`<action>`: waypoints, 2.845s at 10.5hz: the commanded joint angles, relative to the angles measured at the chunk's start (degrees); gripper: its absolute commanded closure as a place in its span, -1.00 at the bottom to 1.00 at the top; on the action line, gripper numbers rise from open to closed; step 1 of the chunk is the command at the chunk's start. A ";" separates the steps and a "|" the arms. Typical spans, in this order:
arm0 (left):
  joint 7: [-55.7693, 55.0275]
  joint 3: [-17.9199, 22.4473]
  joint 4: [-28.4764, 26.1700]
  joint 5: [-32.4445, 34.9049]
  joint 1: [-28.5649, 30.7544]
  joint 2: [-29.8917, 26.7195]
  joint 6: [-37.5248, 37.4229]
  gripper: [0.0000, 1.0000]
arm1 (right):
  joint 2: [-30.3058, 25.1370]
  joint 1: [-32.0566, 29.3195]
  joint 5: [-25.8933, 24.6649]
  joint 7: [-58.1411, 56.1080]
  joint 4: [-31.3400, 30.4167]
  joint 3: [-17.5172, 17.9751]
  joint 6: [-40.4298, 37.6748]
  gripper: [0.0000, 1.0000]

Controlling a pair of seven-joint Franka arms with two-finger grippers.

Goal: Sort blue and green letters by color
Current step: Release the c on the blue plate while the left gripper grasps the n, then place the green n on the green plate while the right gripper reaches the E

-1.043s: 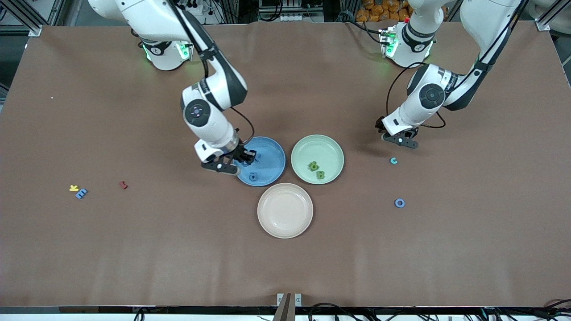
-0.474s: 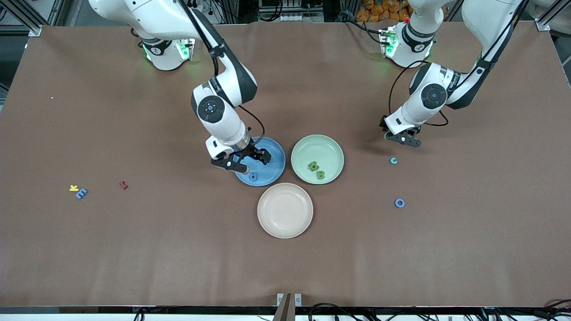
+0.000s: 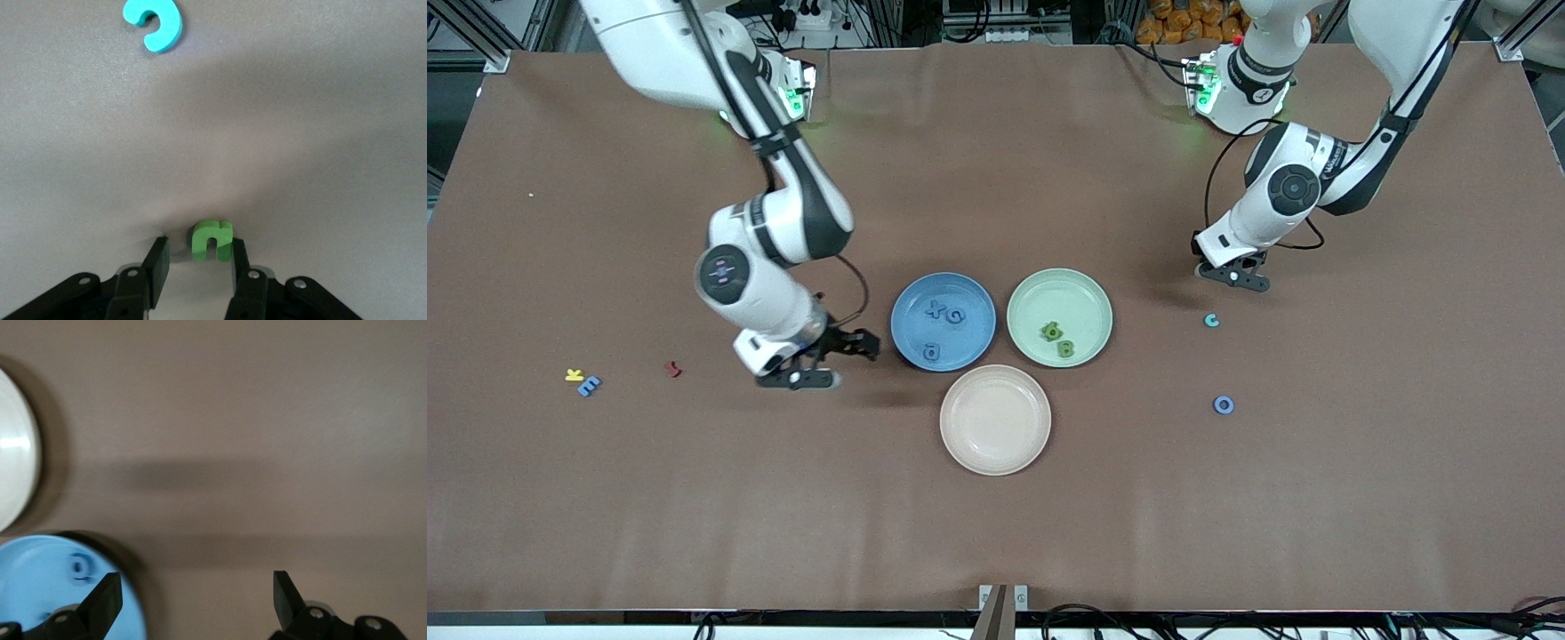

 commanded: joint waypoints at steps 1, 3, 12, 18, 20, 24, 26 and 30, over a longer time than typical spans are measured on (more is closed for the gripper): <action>0.12 -0.89 0.38 0.18 0.63 -1.20 -0.74 0.07 | -1.16 -9.15 -0.81 -20.02 -0.44 1.16 -1.16 -1.00; 0.04 -0.89 1.69 0.18 0.37 -0.23 -0.74 0.07 | -0.99 -14.51 -1.16 -31.37 -0.53 1.07 -1.43 -1.00; -0.58 -0.89 2.76 0.18 0.19 2.68 -0.65 0.64 | 3.48 -36.93 -15.05 -69.72 5.61 -0.78 -3.71 -1.00; -0.92 -3.86 6.60 -1.57 0.54 0.22 -1.61 1.00 | 11.92 -40.29 -13.03 -76.96 10.10 -0.69 -0.65 -1.00; -8.62 -7.91 17.81 -2.98 -1.46 2.66 -10.36 1.00 | 13.33 -40.64 -10.15 -80.72 10.02 -0.69 0.32 -1.00; -22.01 -8.01 40.59 -2.99 -10.77 16.18 -16.91 1.00 | 14.39 -41.43 -8.28 -84.51 9.58 -0.69 3.22 -1.00; -25.78 -7.75 47.11 -2.28 -15.52 21.02 -16.91 1.00 | 14.74 -42.13 -8.28 -86.18 9.49 -0.78 4.10 -1.00; -32.65 2.94 51.09 -2.11 -30.45 22.72 -16.91 -0.77 | 14.83 -42.75 -8.28 -87.16 7.73 -0.69 6.92 -1.00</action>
